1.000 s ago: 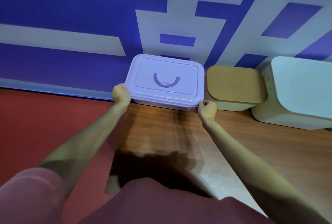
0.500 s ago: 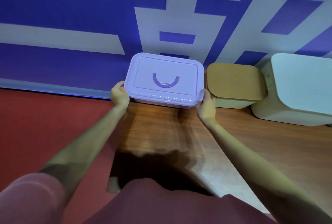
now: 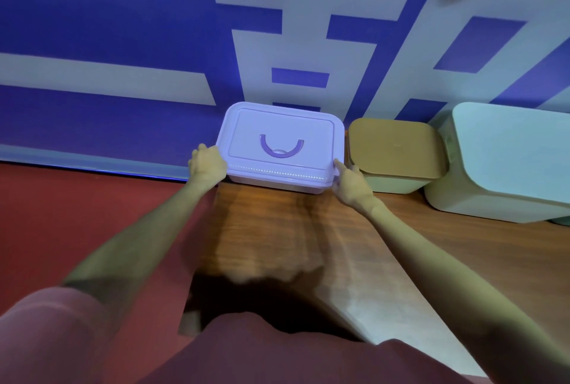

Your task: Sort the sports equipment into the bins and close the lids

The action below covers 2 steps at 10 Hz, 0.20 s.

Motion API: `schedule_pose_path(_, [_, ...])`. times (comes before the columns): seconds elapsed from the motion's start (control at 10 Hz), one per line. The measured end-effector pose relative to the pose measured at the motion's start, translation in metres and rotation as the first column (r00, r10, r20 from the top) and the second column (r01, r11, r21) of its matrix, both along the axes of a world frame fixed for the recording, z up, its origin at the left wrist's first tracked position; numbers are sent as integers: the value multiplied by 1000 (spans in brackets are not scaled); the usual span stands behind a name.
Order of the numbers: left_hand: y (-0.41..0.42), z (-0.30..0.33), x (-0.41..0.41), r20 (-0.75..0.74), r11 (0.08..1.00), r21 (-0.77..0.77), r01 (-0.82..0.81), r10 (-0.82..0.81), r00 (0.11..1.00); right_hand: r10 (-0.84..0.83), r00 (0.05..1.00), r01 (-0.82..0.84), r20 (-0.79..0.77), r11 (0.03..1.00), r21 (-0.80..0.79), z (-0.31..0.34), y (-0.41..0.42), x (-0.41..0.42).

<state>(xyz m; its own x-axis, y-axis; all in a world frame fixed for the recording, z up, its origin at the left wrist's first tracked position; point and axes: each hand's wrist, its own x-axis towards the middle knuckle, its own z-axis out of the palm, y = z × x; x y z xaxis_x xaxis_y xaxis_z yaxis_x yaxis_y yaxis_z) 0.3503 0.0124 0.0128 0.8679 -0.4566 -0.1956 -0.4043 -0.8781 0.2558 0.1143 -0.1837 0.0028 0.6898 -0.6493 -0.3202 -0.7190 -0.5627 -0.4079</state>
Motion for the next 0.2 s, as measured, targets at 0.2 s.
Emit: schedule_pose_path(0.2, [-26,38,-3,-79,956,-290,-40,18,997,13,998,-12,54,1000,-15,51,-27,-23])
